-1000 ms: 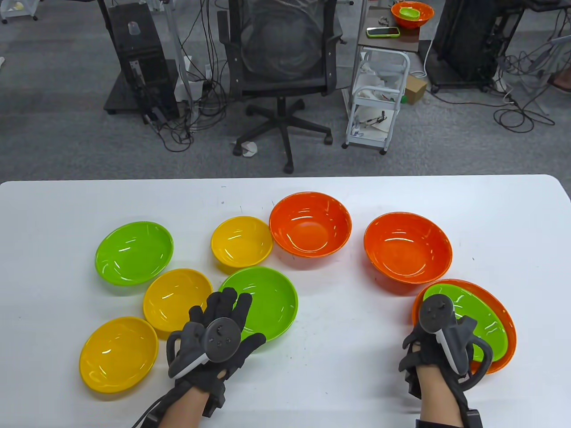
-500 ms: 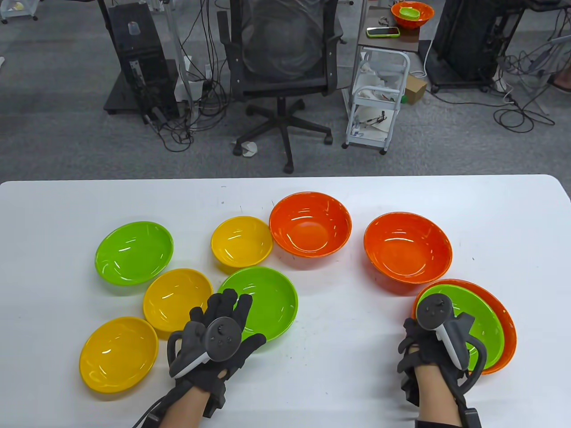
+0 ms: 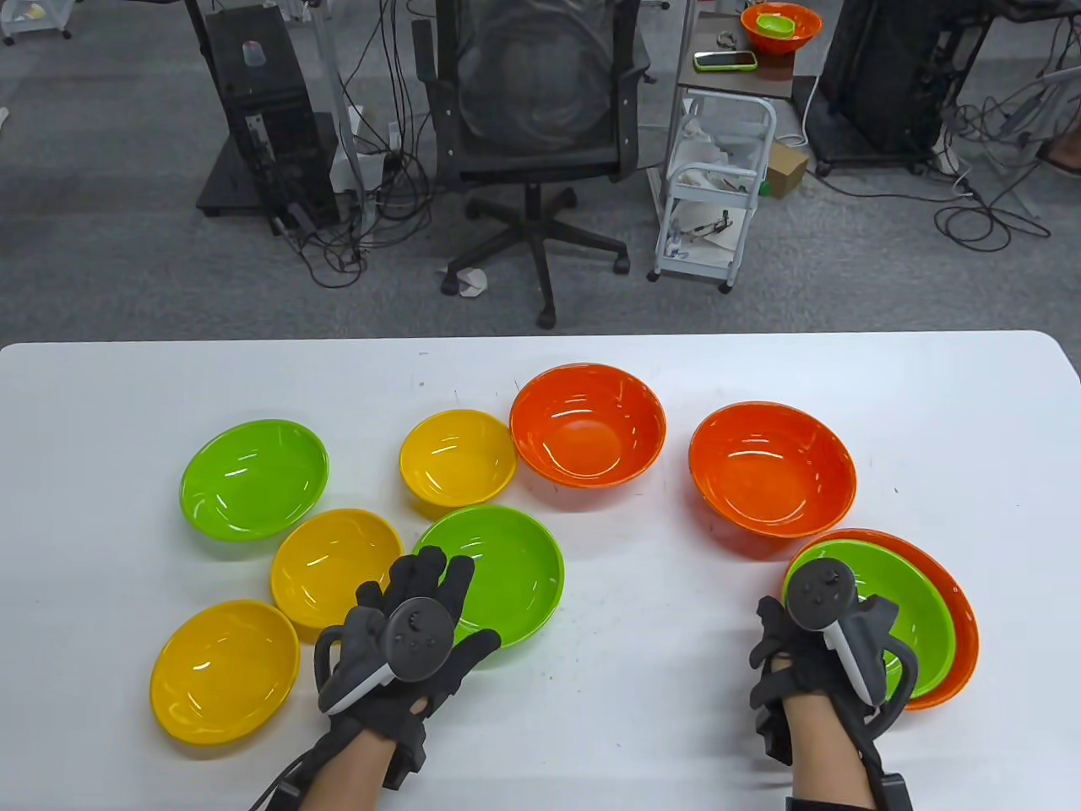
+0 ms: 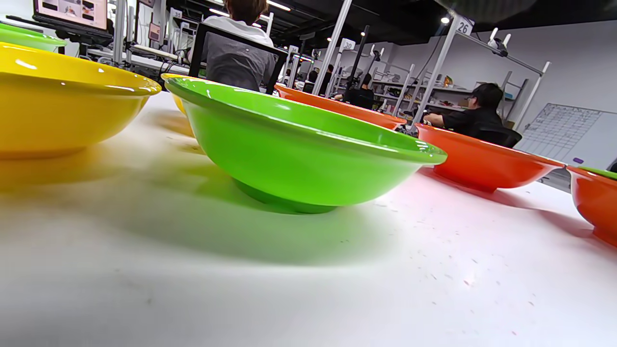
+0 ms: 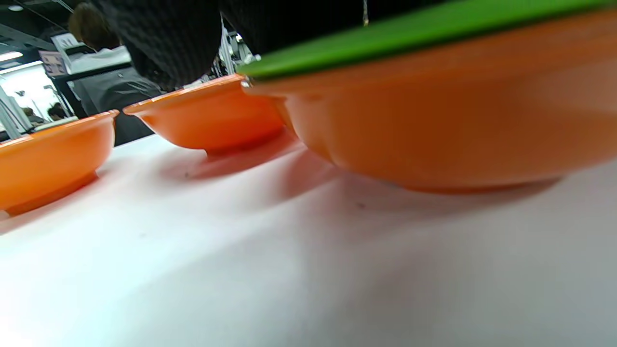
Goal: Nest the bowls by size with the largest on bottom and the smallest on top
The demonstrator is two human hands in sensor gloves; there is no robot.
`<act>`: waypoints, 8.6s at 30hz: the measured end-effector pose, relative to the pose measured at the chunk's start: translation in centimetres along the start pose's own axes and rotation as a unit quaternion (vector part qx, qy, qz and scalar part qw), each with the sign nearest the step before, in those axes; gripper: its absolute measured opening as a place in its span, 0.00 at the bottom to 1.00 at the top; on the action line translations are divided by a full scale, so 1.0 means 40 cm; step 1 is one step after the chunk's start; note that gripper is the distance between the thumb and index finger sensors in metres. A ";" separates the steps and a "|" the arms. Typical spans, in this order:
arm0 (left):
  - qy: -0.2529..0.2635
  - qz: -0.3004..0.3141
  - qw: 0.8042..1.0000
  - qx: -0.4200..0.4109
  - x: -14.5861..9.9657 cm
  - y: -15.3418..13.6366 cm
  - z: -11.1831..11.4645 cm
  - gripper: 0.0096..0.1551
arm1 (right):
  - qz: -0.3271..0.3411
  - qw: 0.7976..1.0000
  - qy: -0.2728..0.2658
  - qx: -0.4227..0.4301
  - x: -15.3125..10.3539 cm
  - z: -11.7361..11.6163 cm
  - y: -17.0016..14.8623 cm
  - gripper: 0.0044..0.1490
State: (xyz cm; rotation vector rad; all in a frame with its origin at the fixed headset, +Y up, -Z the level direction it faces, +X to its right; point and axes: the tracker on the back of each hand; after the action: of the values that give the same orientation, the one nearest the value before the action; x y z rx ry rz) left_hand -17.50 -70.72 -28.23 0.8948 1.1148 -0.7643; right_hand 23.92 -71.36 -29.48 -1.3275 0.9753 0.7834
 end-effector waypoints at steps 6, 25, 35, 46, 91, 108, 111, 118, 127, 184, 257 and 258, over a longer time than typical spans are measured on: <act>0.008 -0.014 1.000 -0.008 0.000 -0.022 -0.013 0.52 | 0.044 0.998 -0.036 -0.016 -0.019 0.001 0.046 0.43; 0.058 -0.112 0.991 -0.037 -0.014 -0.146 -0.093 0.51 | 0.232 0.968 -0.066 -0.062 -0.115 -0.023 0.204 0.46; 0.041 -0.237 0.971 0.002 -0.037 -0.328 -0.167 0.49 | 0.297 0.951 -0.075 -0.052 -0.158 -0.022 0.245 0.46; -0.016 -0.349 0.937 0.008 -0.066 -0.470 -0.239 0.49 | 0.331 0.939 -0.073 -0.049 -0.171 -0.029 0.260 0.46; 0.005 -0.327 0.940 -0.093 -0.071 -0.461 -0.336 0.28 | 0.301 0.952 -0.047 0.044 -0.119 -0.007 0.215 0.46; 0.001 -0.110 0.982 -0.156 0.080 -0.061 -0.209 0.32 | 0.487 0.844 -0.145 0.171 -0.191 0.030 0.248 0.49; -0.005 -0.104 0.982 -0.156 0.102 -0.011 -0.173 0.32 | 0.514 0.831 -0.145 0.156 -0.199 0.027 0.255 0.51; 0.001 -0.107 0.984 -0.144 0.135 0.055 -0.126 0.32 | 0.526 0.827 -0.151 0.131 -0.198 0.022 0.253 0.52; -0.033 -0.088 0.980 -0.173 0.158 0.102 -0.076 0.32 | 0.550 0.815 -0.150 0.107 -0.207 0.012 0.276 0.39; 0.083 0.050 0.995 -0.023 -0.037 -0.104 -0.093 0.41 | -0.014 0.995 -0.097 -0.018 -0.007 0.056 -0.035 0.26; -0.125 0.042 0.985 0.114 0.066 0.001 0.076 0.44 | 0.316 0.946 -0.068 0.034 -0.082 -0.003 0.174 0.40; -0.129 0.038 0.984 0.119 0.070 0.002 0.079 0.43 | 0.317 0.945 -0.068 0.033 -0.083 -0.004 0.176 0.40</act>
State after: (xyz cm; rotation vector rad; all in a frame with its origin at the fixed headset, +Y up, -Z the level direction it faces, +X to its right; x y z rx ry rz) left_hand -15.38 -73.71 -30.34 1.0006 0.7672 -0.9342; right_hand 16.17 -70.54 -29.41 -0.8795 1.3234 1.2964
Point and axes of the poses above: the tracker on the back of each hand, its own y axis roughly to the thumb side, its own x axis roughly from the wrist to the fingertips, z = x × y, and after that the axes turned 11 degrees about -x, right-handed
